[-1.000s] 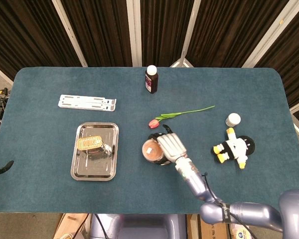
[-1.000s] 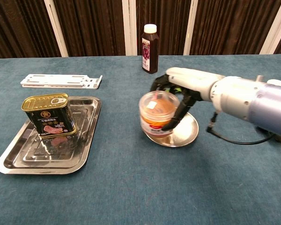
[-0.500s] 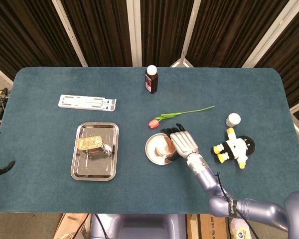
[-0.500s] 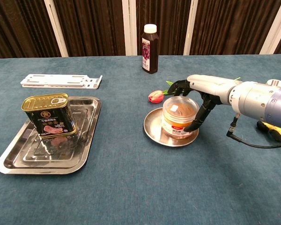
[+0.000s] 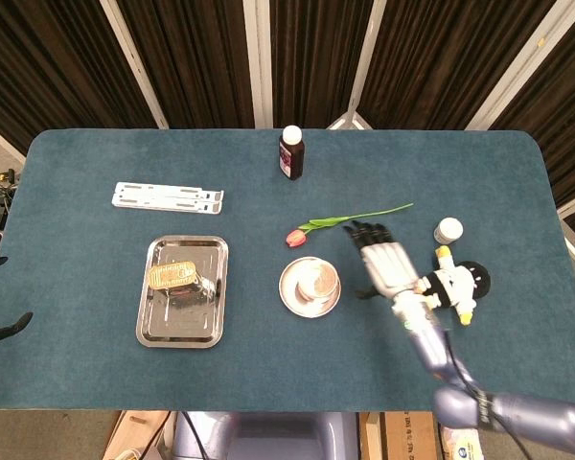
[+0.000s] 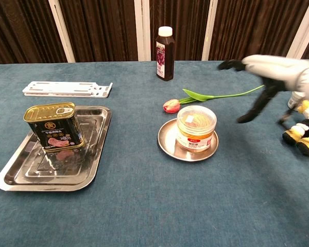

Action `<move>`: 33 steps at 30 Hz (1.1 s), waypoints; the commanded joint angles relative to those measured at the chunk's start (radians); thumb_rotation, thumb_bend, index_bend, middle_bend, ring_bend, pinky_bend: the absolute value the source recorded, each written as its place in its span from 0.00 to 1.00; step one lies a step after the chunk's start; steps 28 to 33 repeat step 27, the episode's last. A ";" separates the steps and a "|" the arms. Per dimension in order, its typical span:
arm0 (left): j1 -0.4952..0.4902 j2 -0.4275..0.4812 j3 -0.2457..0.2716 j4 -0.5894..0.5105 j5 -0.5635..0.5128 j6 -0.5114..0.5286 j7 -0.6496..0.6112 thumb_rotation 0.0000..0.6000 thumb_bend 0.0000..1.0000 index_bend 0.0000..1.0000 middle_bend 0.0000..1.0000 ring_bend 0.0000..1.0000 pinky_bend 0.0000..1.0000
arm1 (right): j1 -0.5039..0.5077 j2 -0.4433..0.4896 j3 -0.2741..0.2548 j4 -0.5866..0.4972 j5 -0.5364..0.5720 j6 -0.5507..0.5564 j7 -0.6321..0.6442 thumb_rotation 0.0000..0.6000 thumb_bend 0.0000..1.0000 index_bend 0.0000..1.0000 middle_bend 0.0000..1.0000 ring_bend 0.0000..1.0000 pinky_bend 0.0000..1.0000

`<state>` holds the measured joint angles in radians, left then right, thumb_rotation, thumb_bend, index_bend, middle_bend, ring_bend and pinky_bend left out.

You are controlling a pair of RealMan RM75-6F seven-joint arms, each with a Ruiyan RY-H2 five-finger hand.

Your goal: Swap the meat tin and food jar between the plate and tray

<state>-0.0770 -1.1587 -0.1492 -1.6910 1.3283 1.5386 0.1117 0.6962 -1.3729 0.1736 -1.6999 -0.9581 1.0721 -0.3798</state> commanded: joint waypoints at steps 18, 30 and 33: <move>0.016 0.028 0.054 -0.047 0.044 -0.012 0.045 1.00 0.16 0.22 0.04 0.00 0.10 | -0.466 0.092 -0.209 0.269 -0.465 0.562 0.209 1.00 0.00 0.03 0.00 0.00 0.00; -0.002 0.026 0.051 -0.009 0.062 -0.036 -0.001 1.00 0.16 0.22 0.04 0.00 0.10 | -0.501 0.158 -0.210 0.156 -0.493 0.546 0.168 1.00 0.00 0.03 0.00 0.00 0.00; -0.002 0.026 0.051 -0.009 0.062 -0.036 -0.001 1.00 0.16 0.22 0.04 0.00 0.10 | -0.501 0.158 -0.210 0.156 -0.493 0.546 0.168 1.00 0.00 0.03 0.00 0.00 0.00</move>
